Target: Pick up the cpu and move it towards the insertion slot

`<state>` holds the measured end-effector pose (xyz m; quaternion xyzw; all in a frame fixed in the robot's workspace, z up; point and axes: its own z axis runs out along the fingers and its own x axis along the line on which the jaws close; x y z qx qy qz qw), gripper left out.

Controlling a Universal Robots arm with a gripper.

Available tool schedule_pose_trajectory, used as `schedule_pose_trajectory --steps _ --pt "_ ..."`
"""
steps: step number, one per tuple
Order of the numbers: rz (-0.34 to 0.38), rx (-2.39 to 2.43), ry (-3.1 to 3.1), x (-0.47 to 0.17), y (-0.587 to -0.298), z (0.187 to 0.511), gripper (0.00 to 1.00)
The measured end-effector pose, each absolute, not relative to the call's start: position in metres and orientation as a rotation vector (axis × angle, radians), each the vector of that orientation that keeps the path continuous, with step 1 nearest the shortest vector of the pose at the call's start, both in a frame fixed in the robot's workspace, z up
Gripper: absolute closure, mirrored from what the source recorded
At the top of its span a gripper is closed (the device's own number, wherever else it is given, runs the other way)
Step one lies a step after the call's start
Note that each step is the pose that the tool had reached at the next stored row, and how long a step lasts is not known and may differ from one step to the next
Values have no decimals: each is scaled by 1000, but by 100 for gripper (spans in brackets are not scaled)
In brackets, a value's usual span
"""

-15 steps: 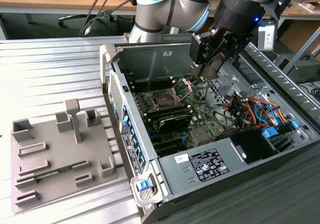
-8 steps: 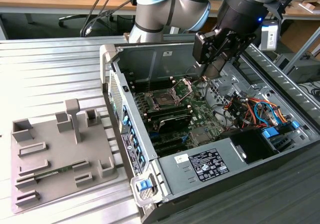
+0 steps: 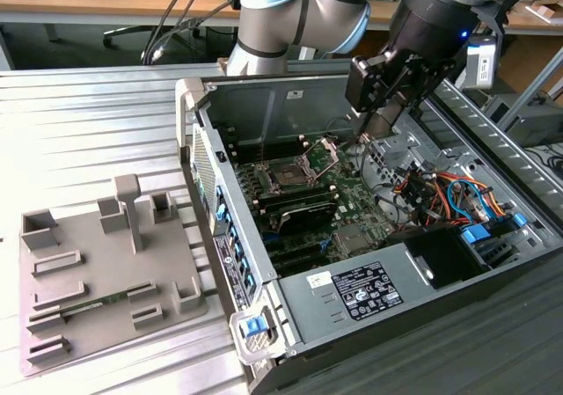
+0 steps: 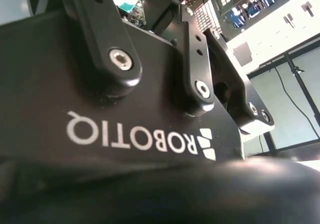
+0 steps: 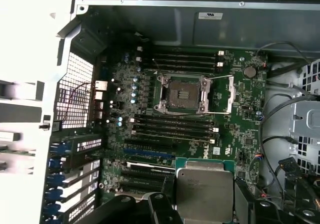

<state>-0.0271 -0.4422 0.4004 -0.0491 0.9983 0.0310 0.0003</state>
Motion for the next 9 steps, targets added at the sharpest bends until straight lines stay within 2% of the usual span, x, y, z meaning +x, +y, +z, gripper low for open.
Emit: schedule_pose_trajectory --steps 9 --pt "97 -154 3136 -17 -442 400 45"
